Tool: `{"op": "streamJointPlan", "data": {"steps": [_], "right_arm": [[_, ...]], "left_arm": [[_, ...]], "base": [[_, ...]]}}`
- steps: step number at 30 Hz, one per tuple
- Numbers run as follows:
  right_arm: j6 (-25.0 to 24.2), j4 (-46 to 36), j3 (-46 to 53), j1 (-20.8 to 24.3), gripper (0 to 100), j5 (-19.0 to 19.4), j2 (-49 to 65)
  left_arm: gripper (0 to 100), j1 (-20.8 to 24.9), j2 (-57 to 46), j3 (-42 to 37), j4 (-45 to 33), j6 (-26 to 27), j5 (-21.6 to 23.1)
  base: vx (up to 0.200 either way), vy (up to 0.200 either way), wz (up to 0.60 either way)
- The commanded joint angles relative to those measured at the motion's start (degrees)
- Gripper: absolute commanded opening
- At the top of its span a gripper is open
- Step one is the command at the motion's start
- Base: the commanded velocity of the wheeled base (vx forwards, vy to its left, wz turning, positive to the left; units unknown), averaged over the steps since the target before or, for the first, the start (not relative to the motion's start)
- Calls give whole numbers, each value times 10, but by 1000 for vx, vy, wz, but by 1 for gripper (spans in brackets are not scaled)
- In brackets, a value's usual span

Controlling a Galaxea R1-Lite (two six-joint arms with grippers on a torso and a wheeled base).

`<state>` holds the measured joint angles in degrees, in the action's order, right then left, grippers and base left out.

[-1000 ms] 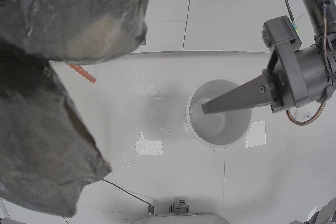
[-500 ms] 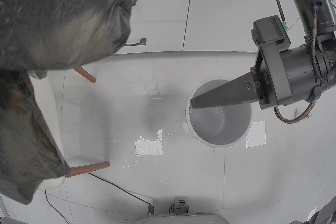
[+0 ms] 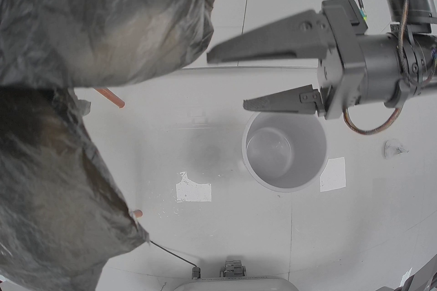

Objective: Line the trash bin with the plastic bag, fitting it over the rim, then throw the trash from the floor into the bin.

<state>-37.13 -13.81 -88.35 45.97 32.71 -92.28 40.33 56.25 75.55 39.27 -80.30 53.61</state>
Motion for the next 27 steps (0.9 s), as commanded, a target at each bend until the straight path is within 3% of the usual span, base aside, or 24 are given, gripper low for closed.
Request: {"op": "streamJointPlan", "data": {"steps": [1, 2, 4, 9, 19, 27], "right_arm": [[-72, 70, 3, -4, 100, -1, -13], [-112, 117, 8, -11, 100, -1, -20], [-148, 172, 20, -11, 100, -1, -26], [-168, 271, 56, -6, 100, 4, -36], [-193, 296, 60, 27, 100, 6, -51], [-194, 325, 56, 44, 100, 6, -74]], "left_arm": [[0, 19, 8, 0, 0, 1, 0], [0, 23, 11, 0, 0, 1, 0], [0, 27, 13, 1, 1, 1, 0], [0, 45, 18, 0, 0, 1, 0], [0, 50, 42, 2, 37, 2, 0], [0, 83, 55, -1, 39, 6, -1]], "base": [[0, 0, 0], [0, 0, 0], [0, 0, 0], [0, 0, 0], [0, 0, 0], [0, 0, 0]]}}
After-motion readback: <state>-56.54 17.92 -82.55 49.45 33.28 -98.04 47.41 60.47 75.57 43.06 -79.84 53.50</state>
